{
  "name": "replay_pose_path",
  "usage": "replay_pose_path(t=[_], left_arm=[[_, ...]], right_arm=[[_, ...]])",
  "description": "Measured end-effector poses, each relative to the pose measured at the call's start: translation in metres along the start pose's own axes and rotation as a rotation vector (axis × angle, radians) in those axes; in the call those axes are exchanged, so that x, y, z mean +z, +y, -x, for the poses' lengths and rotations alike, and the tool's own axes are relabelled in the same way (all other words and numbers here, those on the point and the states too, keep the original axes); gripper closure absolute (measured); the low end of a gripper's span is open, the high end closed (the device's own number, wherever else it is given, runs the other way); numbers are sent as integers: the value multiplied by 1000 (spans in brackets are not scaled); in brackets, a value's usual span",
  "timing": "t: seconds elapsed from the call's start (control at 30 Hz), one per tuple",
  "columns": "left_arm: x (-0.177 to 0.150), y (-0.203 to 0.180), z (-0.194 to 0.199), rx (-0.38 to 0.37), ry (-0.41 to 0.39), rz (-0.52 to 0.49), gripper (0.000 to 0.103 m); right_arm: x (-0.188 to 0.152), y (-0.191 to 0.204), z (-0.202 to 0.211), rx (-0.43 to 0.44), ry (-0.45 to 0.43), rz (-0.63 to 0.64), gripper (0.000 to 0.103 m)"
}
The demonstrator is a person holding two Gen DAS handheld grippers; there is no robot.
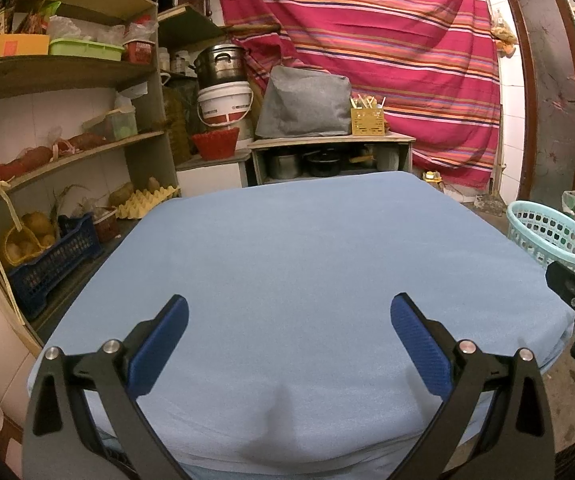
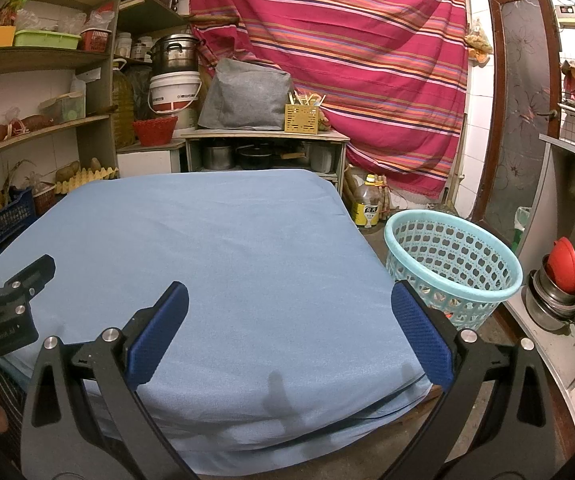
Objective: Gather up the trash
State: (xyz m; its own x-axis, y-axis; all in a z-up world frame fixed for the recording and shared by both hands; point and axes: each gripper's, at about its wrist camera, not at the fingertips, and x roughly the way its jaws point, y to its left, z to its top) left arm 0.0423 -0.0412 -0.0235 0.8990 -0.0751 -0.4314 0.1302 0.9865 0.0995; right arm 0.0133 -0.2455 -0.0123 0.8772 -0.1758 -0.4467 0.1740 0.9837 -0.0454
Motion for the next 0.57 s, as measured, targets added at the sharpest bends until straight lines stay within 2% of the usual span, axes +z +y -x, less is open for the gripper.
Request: replay_pose_path(t=[0.57], left_arm=[[6,4,1,-2,-6,-9,4]], right_arm=[[-1,2,0,-2,0,0,4]])
